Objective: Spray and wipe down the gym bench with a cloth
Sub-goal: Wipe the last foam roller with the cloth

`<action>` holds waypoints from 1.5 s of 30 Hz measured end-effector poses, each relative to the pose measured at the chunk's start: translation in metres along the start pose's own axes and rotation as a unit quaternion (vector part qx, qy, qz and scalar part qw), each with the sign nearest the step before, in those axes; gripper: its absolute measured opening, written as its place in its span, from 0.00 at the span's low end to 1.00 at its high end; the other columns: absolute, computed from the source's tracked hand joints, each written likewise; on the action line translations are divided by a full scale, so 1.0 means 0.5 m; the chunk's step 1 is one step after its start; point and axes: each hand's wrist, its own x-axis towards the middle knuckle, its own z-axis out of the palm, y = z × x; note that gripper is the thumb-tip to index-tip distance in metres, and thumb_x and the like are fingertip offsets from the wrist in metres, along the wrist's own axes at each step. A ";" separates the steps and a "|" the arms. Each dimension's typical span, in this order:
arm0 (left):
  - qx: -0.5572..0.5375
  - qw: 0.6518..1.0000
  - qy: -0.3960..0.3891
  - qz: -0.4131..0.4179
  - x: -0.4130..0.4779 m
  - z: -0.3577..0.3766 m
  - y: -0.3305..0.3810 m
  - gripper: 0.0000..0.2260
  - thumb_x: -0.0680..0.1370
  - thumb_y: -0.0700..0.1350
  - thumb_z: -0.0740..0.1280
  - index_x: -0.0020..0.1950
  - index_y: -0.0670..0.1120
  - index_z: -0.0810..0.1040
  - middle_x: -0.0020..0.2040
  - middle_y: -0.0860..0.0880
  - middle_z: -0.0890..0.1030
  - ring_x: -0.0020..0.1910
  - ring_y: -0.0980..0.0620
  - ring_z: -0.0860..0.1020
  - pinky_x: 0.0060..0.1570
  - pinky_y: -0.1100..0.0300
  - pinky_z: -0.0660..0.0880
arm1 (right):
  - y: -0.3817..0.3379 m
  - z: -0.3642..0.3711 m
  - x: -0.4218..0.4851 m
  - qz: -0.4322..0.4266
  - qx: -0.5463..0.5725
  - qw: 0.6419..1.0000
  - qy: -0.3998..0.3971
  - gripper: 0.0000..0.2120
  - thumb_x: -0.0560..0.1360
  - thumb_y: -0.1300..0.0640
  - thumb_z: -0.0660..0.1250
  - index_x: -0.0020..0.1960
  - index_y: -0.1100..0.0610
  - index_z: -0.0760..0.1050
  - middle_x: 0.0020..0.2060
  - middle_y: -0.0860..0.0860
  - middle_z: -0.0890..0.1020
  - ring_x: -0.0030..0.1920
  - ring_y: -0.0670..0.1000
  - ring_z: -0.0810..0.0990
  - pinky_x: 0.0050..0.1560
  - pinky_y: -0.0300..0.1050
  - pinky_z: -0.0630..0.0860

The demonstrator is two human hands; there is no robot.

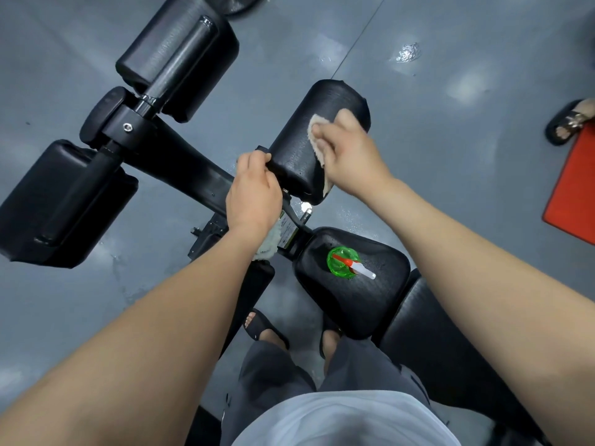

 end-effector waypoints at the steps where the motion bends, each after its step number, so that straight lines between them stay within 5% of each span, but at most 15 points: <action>1: 0.002 1.000 -0.001 -0.002 0.000 0.000 -0.001 0.16 0.83 0.42 0.53 0.67 0.50 0.73 0.68 0.55 0.72 0.48 0.53 0.73 0.50 0.55 0.70 | -0.009 0.010 -0.012 -0.023 0.002 1.000 -0.002 0.11 0.78 0.59 0.63 0.56 0.61 0.80 0.45 0.58 0.71 0.45 0.59 0.74 0.45 0.44 0.70; 8: -0.006 1.000 -0.001 -0.001 -0.002 -0.002 -0.001 0.19 0.80 0.37 0.54 0.67 0.50 0.73 0.69 0.55 0.72 0.48 0.56 0.71 0.51 0.54 0.71 | -0.019 0.020 -0.039 -0.154 0.015 0.987 -0.053 0.09 0.79 0.56 0.67 0.56 0.54 0.84 0.45 0.52 0.73 0.45 0.56 0.74 0.42 0.52 0.76; 15: -0.015 1.000 0.003 -0.003 -0.001 -0.002 -0.001 0.20 0.80 0.37 0.53 0.68 0.50 0.74 0.69 0.56 0.72 0.49 0.56 0.71 0.51 0.56 0.70 | 0.013 -0.016 0.073 0.069 -0.026 0.997 0.008 0.13 0.79 0.54 0.62 0.57 0.55 0.82 0.51 0.57 0.75 0.49 0.59 0.77 0.50 0.52 0.75; 21: -0.011 1.000 0.002 -0.003 0.000 -0.002 -0.001 0.20 0.80 0.37 0.53 0.68 0.50 0.74 0.69 0.55 0.73 0.50 0.54 0.73 0.52 0.54 0.71 | -0.061 0.015 0.009 -0.039 -0.054 0.996 -0.053 0.12 0.79 0.53 0.60 0.51 0.58 0.79 0.45 0.54 0.74 0.39 0.61 0.77 0.40 0.54 0.76; 28: 0.005 1.000 0.005 -0.009 0.000 -0.003 0.001 0.21 0.79 0.36 0.53 0.68 0.50 0.73 0.68 0.55 0.73 0.54 0.51 0.75 0.54 0.52 0.73 | -0.033 0.018 -0.042 -0.133 0.005 0.983 -0.125 0.19 0.75 0.57 0.64 0.66 0.55 0.77 0.51 0.54 0.71 0.43 0.54 0.75 0.43 0.53 0.77; 33: 0.013 1.000 0.001 -0.014 -0.004 0.000 0.007 0.18 0.80 0.38 0.53 0.66 0.50 0.73 0.69 0.58 0.72 0.54 0.51 0.76 0.56 0.50 0.74 | -0.026 0.048 -0.081 -0.124 -0.018 0.991 -0.048 0.09 0.75 0.61 0.66 0.54 0.57 0.77 0.45 0.55 0.70 0.41 0.53 0.68 0.34 0.54 0.75; 37: 0.019 1.000 -0.002 -0.008 -0.005 0.003 0.007 0.18 0.80 0.39 0.52 0.66 0.50 0.72 0.70 0.59 0.72 0.51 0.56 0.72 0.57 0.53 0.73 | -0.006 0.076 -0.132 -0.097 -0.022 0.995 -0.026 0.12 0.76 0.59 0.58 0.57 0.58 0.73 0.46 0.57 0.69 0.42 0.57 0.71 0.34 0.55 0.76; 41: 0.025 1.000 -0.001 -0.004 -0.004 0.006 0.002 0.19 0.79 0.38 0.52 0.66 0.50 0.72 0.69 0.58 0.72 0.52 0.55 0.72 0.56 0.55 0.71 | 0.016 0.090 -0.171 -0.032 -0.001 0.999 -0.026 0.13 0.76 0.62 0.69 0.55 0.56 0.66 0.49 0.59 0.71 0.36 0.60 0.73 0.30 0.51 0.72; 45: 0.032 0.999 0.002 -0.008 0.001 0.007 -0.002 0.19 0.80 0.39 0.53 0.67 0.49 0.73 0.69 0.55 0.72 0.57 0.52 0.74 0.56 0.56 0.69 | 0.018 0.084 -0.150 -0.023 0.028 0.999 0.012 0.10 0.79 0.58 0.69 0.56 0.60 0.71 0.49 0.58 0.72 0.36 0.58 0.74 0.32 0.50 0.74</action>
